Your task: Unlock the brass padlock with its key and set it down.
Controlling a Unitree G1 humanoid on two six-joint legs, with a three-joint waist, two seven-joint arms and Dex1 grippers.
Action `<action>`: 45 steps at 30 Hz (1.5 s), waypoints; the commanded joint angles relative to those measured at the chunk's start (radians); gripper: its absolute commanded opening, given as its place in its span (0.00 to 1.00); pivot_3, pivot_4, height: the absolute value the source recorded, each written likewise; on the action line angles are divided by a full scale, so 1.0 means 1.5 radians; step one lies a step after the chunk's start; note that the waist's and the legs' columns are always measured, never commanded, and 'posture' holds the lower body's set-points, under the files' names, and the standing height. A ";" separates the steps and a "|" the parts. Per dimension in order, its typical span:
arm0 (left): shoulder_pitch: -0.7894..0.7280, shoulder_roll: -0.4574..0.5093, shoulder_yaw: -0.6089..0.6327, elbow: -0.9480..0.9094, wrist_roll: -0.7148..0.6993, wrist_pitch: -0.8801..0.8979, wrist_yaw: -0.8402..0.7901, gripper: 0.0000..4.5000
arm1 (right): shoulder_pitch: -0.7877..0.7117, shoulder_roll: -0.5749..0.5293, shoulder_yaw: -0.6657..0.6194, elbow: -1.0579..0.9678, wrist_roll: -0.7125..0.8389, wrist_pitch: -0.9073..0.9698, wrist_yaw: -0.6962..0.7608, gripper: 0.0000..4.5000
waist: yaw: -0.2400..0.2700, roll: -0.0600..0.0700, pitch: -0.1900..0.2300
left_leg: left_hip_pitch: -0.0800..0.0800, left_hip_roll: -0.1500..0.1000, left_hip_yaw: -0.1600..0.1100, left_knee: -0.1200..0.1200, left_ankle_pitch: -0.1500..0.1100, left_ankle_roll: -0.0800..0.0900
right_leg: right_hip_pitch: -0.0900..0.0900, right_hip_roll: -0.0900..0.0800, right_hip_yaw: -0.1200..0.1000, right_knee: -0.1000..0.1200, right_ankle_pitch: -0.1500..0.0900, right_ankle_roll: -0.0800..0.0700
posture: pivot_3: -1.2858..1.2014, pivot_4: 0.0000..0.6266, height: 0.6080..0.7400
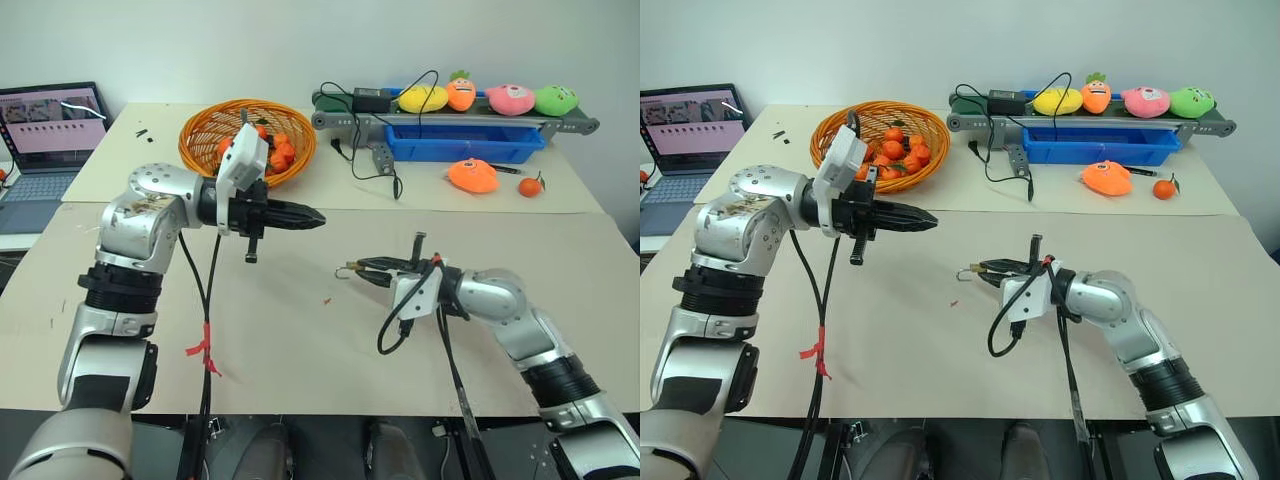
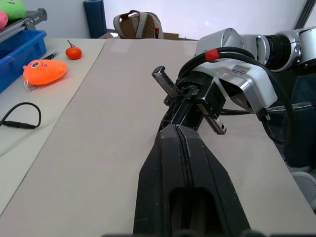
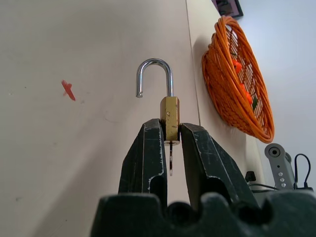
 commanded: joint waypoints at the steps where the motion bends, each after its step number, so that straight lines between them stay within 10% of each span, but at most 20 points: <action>1: 0.000 0.008 0.017 -0.028 -0.016 0.001 0.010 0.00 | -0.014 0.000 0.005 0.003 -0.005 -0.021 -0.001 0.03 | 0.000 0.000 0.000 | 0.000 0.000 0.000 0.000 0.000 0.000 | 0.000 0.000 0.000 0.000 0.000 0.000 | 0.52 0.24 1.00; 20: -0.004 -0.002 0.005 -0.023 -0.023 -0.011 0.019 0.00 | -0.040 -0.006 0.059 0.127 -0.145 -0.112 -0.078 0.03 | -0.001 0.000 0.000 | 0.000 0.000 0.000 0.000 0.000 -0.001 | 0.000 0.000 0.000 0.000 0.000 0.000 | 0.52 0.24 1.00; 32: -0.006 0.001 -0.014 -0.002 -0.004 -0.045 -0.005 0.00 | -0.025 -0.031 0.043 0.084 -0.116 -0.090 -0.052 0.98 | -0.001 0.000 0.000 | 0.000 0.000 0.001 0.000 0.000 -0.001 | 0.000 0.000 0.000 0.000 0.000 0.000 | 0.52 0.24 1.00; 45: 0.005 0.008 -0.017 0.008 0.003 -0.056 -0.016 0.00 | 0.059 -0.162 -0.037 -0.087 0.057 0.103 0.119 0.99 | 0.002 0.000 0.000 | 0.000 0.000 0.001 0.000 0.000 -0.001 | 0.000 0.000 0.000 0.000 0.000 0.000 | 0.52 0.24 1.00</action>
